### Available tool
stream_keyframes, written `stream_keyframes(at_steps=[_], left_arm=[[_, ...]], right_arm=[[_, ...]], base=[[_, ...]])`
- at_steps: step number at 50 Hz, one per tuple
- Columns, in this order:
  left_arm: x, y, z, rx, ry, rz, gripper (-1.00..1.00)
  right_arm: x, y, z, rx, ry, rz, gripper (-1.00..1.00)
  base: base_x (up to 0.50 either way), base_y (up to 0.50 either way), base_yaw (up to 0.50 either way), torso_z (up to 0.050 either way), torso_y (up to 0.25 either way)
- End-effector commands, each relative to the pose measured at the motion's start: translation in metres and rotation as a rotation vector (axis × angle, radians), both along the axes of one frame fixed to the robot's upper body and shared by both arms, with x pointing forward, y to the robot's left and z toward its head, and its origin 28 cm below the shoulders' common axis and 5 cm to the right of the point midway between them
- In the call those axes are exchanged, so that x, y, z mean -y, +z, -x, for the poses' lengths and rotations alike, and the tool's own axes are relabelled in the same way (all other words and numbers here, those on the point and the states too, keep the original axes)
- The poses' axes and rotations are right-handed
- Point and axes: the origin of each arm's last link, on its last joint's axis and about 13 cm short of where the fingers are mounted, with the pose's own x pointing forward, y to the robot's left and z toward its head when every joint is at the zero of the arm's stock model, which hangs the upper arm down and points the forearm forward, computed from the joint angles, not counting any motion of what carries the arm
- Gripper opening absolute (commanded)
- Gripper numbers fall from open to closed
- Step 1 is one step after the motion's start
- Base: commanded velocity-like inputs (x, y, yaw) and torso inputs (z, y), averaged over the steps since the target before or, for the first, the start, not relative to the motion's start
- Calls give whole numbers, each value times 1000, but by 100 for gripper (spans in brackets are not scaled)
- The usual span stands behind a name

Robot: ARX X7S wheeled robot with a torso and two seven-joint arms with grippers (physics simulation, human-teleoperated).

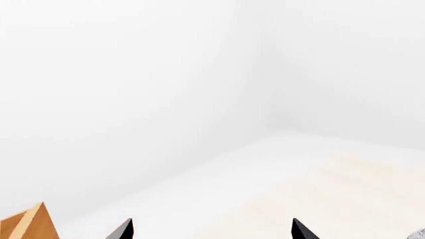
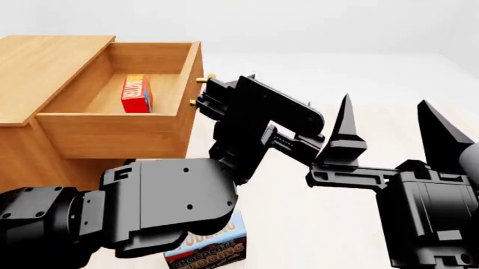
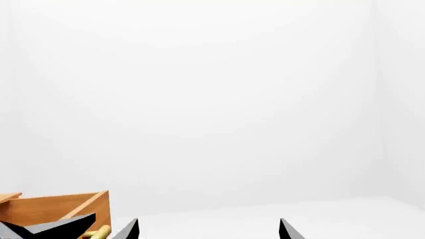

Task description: Put the butter at the back in the top drawer of the cabinet and close it.

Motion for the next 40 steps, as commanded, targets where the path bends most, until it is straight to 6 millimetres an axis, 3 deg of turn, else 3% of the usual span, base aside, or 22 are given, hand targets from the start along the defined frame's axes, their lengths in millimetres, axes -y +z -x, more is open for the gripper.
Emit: stream_keyframes(at_steps=[1, 21, 40], left_arm=[[7, -31, 1, -56, -39, 12, 100], [-11, -59, -41, -141, 81, 27, 100], [-28, -55, -51, -130, 132, -6, 100]], right_arm=[[1, -2, 1, -2, 2, -2, 100], [3, -2, 1, -3, -1, -5, 100], [3, -3, 0, -10, 2, -10, 100]], base=[[0, 0, 0, 0, 0], [0, 0, 0, 0, 0], [0, 0, 0, 0, 0]])
